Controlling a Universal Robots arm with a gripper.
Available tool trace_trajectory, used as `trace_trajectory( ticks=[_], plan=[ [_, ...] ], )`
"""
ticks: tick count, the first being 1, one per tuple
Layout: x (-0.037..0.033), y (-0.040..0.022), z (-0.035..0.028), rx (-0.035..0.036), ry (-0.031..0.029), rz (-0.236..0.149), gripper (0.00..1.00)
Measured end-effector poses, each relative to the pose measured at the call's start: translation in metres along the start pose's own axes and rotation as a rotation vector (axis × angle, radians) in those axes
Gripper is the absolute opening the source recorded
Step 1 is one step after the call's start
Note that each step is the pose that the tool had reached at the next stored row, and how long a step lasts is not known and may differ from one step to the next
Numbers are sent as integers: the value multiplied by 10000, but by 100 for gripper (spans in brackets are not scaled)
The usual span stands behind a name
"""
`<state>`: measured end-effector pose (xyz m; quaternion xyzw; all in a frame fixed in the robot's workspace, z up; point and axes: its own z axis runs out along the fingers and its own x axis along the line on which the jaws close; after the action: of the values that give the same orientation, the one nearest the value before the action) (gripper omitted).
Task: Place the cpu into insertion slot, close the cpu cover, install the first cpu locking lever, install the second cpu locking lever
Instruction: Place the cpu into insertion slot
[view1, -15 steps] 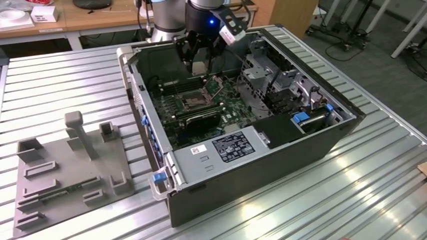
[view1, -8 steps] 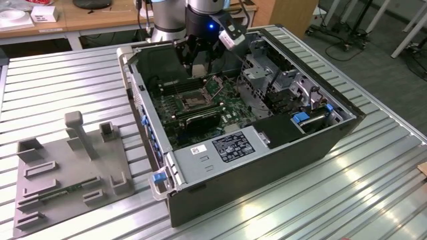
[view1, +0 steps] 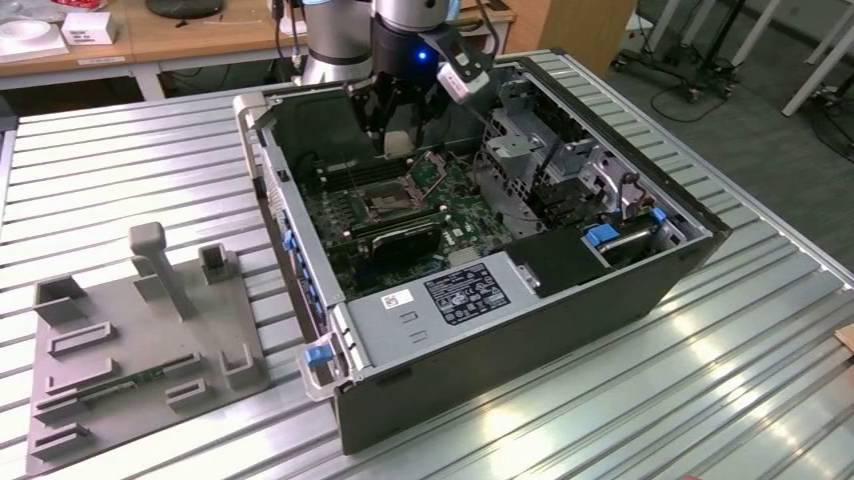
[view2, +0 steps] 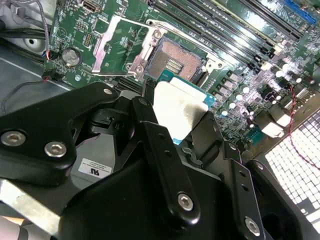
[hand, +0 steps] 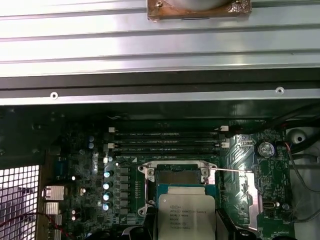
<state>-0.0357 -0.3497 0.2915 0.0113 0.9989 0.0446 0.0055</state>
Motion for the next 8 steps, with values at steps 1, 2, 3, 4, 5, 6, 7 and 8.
trace_trajectory(
  ticks=[1,2,3,4,5,6,7,8],
  plan=[
    [0,-2,4,0,0,1,54],
    [1,-5,7,1,0,1,54],
    [1,-7,11,0,0,1,54],
    [0,-8,17,-1,-1,2,54],
    [0,-9,25,0,0,1,54],
    [0,-10,35,0,-1,0,54],
    [0,-11,46,0,0,0,54],
    [0,-11,55,0,0,0,54]
  ],
)
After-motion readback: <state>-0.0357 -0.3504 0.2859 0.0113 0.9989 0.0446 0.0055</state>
